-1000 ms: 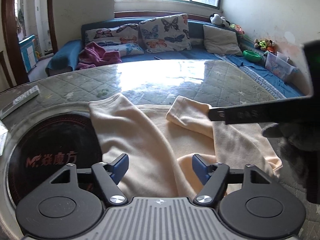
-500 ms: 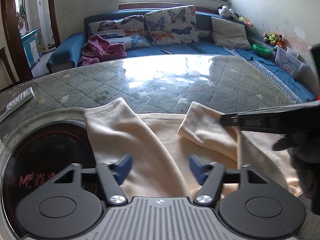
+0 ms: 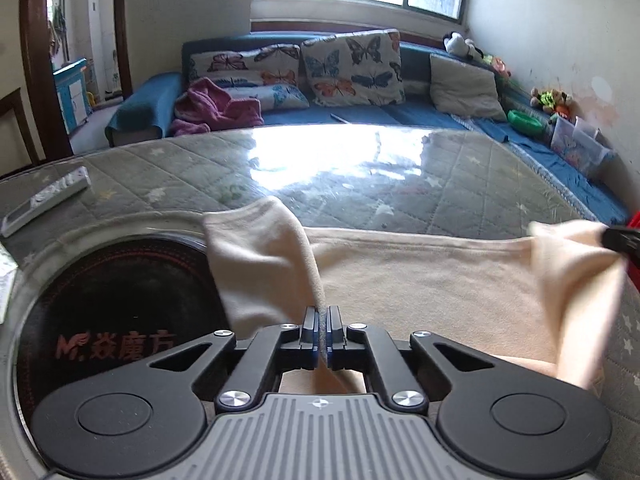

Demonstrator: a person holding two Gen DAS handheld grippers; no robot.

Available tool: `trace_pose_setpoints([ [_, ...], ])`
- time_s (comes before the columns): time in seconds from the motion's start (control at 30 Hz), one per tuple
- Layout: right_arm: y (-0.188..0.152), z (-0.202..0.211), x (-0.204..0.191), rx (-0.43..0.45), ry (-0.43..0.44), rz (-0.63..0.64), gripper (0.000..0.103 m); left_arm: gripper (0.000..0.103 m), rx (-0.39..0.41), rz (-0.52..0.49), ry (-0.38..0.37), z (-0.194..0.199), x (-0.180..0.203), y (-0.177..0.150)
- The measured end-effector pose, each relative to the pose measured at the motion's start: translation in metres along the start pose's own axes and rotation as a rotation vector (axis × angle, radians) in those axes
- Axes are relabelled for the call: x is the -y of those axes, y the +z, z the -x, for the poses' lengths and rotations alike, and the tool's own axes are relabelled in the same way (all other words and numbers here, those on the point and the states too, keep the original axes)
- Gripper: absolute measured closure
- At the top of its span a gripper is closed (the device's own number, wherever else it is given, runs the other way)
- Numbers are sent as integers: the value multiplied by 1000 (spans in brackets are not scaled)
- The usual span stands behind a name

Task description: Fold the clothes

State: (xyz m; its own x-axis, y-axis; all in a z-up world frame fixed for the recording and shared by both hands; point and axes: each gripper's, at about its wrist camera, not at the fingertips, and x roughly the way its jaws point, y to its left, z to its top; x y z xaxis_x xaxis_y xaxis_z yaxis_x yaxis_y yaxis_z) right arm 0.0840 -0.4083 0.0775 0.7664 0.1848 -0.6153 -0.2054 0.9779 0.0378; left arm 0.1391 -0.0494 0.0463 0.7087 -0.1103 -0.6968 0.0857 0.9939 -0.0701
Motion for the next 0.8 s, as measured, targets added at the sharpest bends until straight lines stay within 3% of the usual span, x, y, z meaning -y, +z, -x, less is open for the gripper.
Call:
trace_pose_setpoints([
  [0.23, -43, 63, 45, 30, -142, -48, 101, 100, 69, 59, 29, 48, -31, -12],
  [0.43, -90, 97, 74, 7, -224, -141, 101, 100, 103, 118, 62, 98, -64, -47],
  [0.67, -134, 106, 95, -80, -273, -219, 100, 100, 47, 152, 91, 123, -90, -94],
  [0.8, -148, 109, 105, -126, -301, -227, 94, 99, 7, 152, 110, 122, -97, -112],
])
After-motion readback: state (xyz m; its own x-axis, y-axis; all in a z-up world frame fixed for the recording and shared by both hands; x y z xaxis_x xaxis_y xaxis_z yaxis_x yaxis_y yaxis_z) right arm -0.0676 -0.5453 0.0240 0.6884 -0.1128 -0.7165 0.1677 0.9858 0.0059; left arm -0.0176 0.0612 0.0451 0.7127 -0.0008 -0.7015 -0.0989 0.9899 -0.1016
